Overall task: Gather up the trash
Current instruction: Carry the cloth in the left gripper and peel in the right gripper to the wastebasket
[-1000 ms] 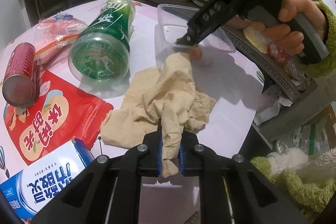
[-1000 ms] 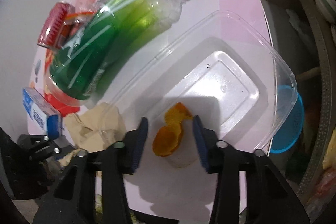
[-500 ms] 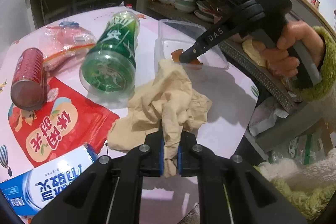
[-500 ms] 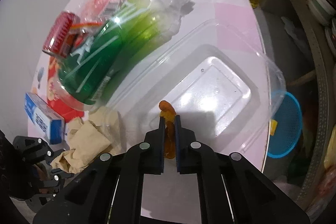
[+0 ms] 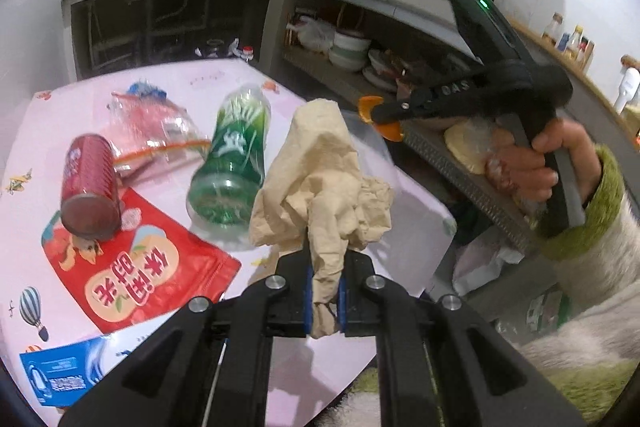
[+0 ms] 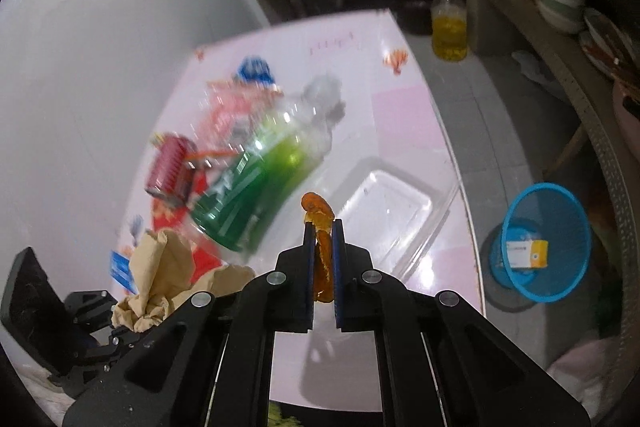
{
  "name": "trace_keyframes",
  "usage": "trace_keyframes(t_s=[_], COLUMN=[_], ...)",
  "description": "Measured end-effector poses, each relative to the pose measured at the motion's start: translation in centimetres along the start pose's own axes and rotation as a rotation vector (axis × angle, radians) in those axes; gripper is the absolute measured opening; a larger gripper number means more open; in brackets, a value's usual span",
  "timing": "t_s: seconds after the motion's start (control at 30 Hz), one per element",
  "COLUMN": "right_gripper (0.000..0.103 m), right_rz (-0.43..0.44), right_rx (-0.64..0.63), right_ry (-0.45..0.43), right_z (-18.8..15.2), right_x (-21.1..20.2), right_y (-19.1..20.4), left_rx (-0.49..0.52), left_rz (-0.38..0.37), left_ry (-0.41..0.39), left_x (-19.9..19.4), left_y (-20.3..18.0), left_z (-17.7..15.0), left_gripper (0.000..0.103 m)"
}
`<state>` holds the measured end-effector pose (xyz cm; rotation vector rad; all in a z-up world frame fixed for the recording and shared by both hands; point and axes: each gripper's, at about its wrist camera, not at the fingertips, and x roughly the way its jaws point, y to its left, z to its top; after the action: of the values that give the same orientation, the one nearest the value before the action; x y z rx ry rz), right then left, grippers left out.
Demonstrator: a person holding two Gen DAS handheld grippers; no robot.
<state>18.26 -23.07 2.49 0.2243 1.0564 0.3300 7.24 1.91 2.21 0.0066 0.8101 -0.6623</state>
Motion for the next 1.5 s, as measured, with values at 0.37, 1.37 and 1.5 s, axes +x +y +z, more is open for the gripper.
trace_keyframes(t_s=[0.37, 1.37, 1.5], right_gripper=[0.006, 0.006, 0.007], right_rz=[0.063, -0.063, -0.080], right_rx=[0.123, 0.846, 0.904], right_ry=[-0.274, -0.302, -0.269], right_z=[-0.5, -10.8, -10.5], right_x=[-8.6, -2.6, 0.9], right_y=[-3.5, -29.6, -32.4], left_rx=[0.033, 0.039, 0.062], left_rz=[-0.115, -0.387, -0.307], left_ry=[-0.117, 0.521, 0.575], left_x=[-2.7, 33.8, 39.4], left_y=[-2.7, -19.1, -20.1], left_z=[5.7, 21.6, 21.1], left_gripper=[0.008, 0.008, 0.010])
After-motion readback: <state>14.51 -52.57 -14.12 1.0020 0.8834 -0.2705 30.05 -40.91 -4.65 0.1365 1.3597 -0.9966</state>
